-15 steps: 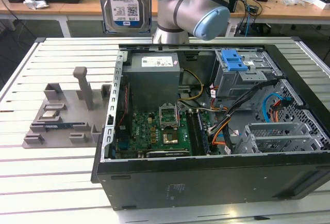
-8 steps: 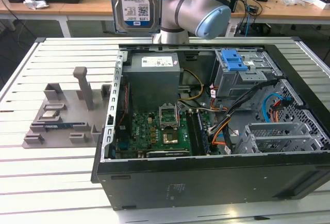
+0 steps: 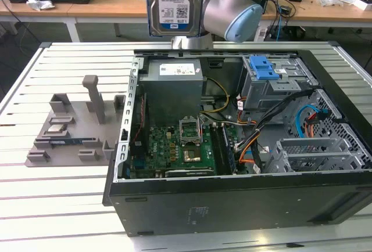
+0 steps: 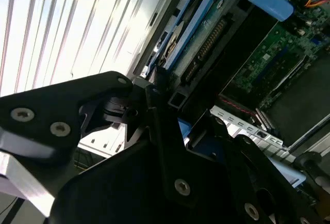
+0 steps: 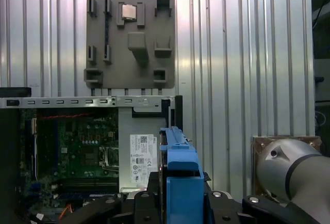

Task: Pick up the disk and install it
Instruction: 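Pick up the disk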

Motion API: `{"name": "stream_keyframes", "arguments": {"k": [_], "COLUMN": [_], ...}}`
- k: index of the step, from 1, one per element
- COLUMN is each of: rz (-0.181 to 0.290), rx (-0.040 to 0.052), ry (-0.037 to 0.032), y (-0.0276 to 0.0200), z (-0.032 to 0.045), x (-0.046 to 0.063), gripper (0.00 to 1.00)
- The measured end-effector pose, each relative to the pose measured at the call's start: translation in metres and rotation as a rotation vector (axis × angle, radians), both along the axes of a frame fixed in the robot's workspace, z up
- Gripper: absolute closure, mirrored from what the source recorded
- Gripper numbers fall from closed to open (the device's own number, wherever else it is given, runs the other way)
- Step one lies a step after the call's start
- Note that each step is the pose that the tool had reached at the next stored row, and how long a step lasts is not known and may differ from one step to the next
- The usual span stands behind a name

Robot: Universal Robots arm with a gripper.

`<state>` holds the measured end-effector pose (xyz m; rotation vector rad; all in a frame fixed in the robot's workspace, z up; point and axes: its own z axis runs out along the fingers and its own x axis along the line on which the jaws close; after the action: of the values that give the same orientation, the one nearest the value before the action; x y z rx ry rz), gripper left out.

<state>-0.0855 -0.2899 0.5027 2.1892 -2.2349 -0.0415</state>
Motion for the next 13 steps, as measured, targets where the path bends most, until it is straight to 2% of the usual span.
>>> {"name": "stream_keyframes", "arguments": {"k": [5,9,11,13], "rz": [0.000,0.000,0.000,0.000], "rx": [0.0000,0.0001,0.0000,0.0002], "ry": [0.0013,0.0027,0.0030,0.0034], "y": [0.0000,0.0000,0.0000,-0.0002], "z": [-0.0001,-0.0003,-0.0003,-0.0004], "x": [0.040,0.076,0.084,0.098], "gripper": [0.63,0.63,0.63,0.63]}}
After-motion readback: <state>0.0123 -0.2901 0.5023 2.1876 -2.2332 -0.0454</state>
